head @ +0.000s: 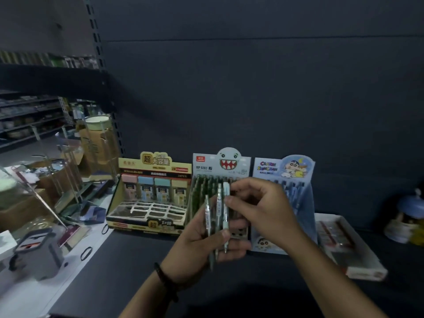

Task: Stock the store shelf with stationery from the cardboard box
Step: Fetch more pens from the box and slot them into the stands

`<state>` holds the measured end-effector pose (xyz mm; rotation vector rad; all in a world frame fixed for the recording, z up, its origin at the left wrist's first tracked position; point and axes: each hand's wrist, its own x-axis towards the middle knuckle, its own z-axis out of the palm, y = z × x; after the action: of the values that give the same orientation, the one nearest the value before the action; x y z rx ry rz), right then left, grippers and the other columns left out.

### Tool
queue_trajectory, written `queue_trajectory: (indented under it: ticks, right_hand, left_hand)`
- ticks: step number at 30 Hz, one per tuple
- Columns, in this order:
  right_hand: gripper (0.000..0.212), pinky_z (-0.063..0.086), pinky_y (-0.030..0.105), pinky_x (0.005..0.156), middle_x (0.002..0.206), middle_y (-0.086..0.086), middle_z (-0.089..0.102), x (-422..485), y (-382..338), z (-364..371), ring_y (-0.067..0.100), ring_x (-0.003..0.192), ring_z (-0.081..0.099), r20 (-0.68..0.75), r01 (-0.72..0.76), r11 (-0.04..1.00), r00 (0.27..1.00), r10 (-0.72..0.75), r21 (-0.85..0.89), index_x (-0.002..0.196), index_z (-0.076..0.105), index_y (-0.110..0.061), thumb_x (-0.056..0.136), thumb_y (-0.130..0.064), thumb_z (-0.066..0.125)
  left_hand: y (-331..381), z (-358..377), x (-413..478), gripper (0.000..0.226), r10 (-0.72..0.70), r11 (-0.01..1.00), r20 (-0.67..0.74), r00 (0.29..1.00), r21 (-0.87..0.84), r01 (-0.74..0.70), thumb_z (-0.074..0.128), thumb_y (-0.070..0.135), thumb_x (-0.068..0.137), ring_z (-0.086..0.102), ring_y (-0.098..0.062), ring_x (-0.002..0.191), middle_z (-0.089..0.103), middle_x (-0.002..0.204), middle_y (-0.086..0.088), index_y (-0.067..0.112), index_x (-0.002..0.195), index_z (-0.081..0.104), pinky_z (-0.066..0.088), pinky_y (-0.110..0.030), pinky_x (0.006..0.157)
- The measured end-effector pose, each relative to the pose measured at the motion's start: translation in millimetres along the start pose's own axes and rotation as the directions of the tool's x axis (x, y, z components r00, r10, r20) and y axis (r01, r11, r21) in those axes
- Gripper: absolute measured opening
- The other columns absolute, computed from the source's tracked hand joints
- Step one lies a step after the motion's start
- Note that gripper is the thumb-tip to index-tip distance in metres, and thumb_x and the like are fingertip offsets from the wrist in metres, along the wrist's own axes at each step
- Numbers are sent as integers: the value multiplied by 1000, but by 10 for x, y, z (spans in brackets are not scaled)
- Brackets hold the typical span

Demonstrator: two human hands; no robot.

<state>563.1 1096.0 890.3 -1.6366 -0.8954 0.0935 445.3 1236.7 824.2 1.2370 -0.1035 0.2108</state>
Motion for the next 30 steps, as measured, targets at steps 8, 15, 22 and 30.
queue_trajectory:
  ticks: [8, 15, 22, 30]
  right_hand:
    - [31, 63, 34, 68, 75, 5, 74, -95, 91, -536, 18, 71, 75, -157, -22, 996, 988, 7, -91, 108, 76, -31, 85, -13, 88]
    - [40, 60, 30, 81, 75, -8, 77, -1, 275, -792, 8, 74, 75, -379, 15, 985, 922, -80, -171, 120, 73, -36, 89, -14, 83]
    - [41, 56, 18, 84, 76, -16, 72, 135, 532, -575, -1, 77, 69, -373, 3, 920, 913, -162, -392, 128, 72, -35, 92, -17, 79]
    - [42, 51, 8, 80, 83, -14, 74, 242, 688, -410, 0, 79, 69, -315, 32, 878, 927, -204, -477, 131, 70, -33, 94, -16, 77]
  left_hand:
    - [-244, 315, 377, 53, -57, 998, 58, 997, -18, 58, 58, 11, 105, 70, -48, 113, 68, 133, -25, 37, 150, 46, 55, -57, 101]
    - [-535, 292, 429, 52, -62, 997, -118, 991, -52, 56, 56, 26, 100, 64, -36, 67, 64, 86, -26, 29, 152, 49, 56, -42, 65]
    - [-547, 136, 436, 36, -276, 893, -7, 961, -371, 254, 62, 21, 93, 25, -12, 51, 30, 67, -2, 12, 128, 56, 33, -23, 51]
    - [-544, 114, 422, 29, -187, 916, -43, 981, -370, 158, 57, -1, 90, 48, -25, 61, 49, 77, -16, 4, 119, 53, 43, -35, 59]
